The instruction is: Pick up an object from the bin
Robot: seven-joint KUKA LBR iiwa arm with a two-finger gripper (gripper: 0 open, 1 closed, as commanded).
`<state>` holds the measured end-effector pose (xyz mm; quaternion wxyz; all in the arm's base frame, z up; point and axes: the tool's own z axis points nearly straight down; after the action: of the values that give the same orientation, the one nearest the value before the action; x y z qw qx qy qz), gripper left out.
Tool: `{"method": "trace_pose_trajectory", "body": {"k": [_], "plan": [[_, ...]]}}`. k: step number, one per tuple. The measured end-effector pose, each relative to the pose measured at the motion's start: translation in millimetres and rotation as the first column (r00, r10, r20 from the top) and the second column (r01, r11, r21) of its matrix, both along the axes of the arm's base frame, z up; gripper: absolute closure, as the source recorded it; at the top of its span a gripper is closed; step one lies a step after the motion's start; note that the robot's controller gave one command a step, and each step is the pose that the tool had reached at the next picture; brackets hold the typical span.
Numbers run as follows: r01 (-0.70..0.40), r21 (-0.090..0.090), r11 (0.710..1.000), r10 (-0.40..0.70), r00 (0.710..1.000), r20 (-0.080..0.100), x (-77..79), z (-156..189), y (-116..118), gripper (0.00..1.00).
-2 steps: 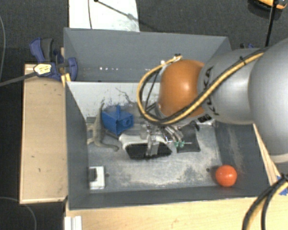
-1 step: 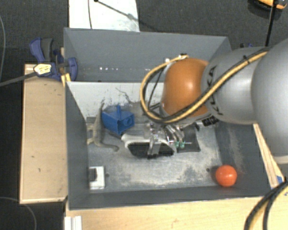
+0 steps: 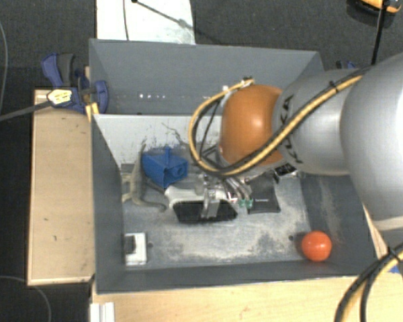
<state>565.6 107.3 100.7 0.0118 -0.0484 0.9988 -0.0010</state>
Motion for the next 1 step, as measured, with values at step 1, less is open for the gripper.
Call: {"method": "trace_pose_trajectory", "body": {"k": [1], "plan": [[-0.260,-0.004,0.965,0.260,0.965,-0.008,-3.9,42.6,0.8,1.00]]}}
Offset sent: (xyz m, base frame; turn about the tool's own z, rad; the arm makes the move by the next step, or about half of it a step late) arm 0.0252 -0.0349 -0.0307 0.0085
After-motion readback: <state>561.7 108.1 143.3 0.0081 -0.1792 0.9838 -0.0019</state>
